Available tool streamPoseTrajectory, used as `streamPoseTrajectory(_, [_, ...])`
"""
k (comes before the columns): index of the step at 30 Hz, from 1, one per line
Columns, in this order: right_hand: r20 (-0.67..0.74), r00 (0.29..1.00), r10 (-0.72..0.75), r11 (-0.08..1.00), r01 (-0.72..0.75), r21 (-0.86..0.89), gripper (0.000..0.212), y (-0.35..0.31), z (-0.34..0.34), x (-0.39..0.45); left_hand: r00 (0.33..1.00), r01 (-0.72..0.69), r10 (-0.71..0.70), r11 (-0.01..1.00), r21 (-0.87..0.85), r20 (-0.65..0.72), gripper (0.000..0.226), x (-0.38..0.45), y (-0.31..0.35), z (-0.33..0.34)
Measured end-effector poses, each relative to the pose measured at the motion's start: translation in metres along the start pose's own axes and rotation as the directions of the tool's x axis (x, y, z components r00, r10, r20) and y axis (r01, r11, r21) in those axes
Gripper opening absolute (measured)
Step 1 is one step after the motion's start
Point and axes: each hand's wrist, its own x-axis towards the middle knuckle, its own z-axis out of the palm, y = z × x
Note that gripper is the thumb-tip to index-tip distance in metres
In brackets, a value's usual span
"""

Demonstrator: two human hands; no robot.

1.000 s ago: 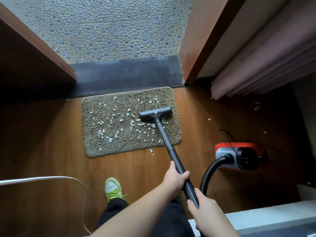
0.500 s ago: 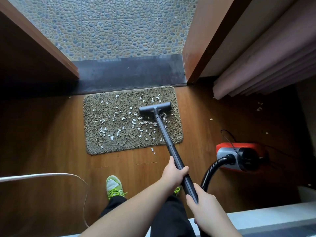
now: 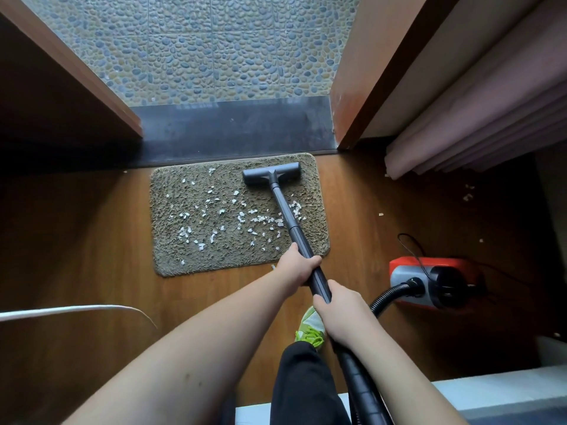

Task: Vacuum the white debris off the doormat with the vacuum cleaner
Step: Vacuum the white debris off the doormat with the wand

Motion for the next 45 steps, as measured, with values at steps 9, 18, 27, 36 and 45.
streamPoseTrajectory(9, [0.002, 1.000, 0.003, 1.000, -0.003, -0.008, 0.020, 0.000, -0.003, 0.004, 0.999, 0.029, -0.028, 0.998, -0.059, 0.028, 0.037, 0.001, 0.004, -0.001])
streamPoseTrajectory(18, [0.015, 1.000, 0.000, 1.000, 0.000, 0.003, 0.018, 0.015, -0.001, -0.009, 0.997, 0.056, -0.054, 0.998, -0.037, 0.054, 0.038, -0.009, -0.004, 0.009])
streamPoseTrajectory(27, [0.035, 0.999, 0.000, 1.000, 0.000, 0.017, 0.014, 0.034, 0.003, -0.027, 0.994, 0.075, -0.073, 0.997, -0.013, 0.085, 0.079, -0.021, -0.022, 0.026])
streamPoseTrajectory(36, [0.066, 0.997, 0.037, 0.998, -0.040, 0.038, 0.038, 0.047, 0.009, -0.047, 0.992, 0.082, -0.084, 0.996, 0.024, 0.096, 0.090, -0.037, -0.038, 0.035])
streamPoseTrajectory(45, [0.038, 0.999, 0.023, 0.999, -0.024, 0.029, 0.026, 0.038, 0.005, -0.037, 0.997, 0.051, -0.053, 0.998, 0.035, 0.058, 0.089, -0.024, -0.029, 0.029])
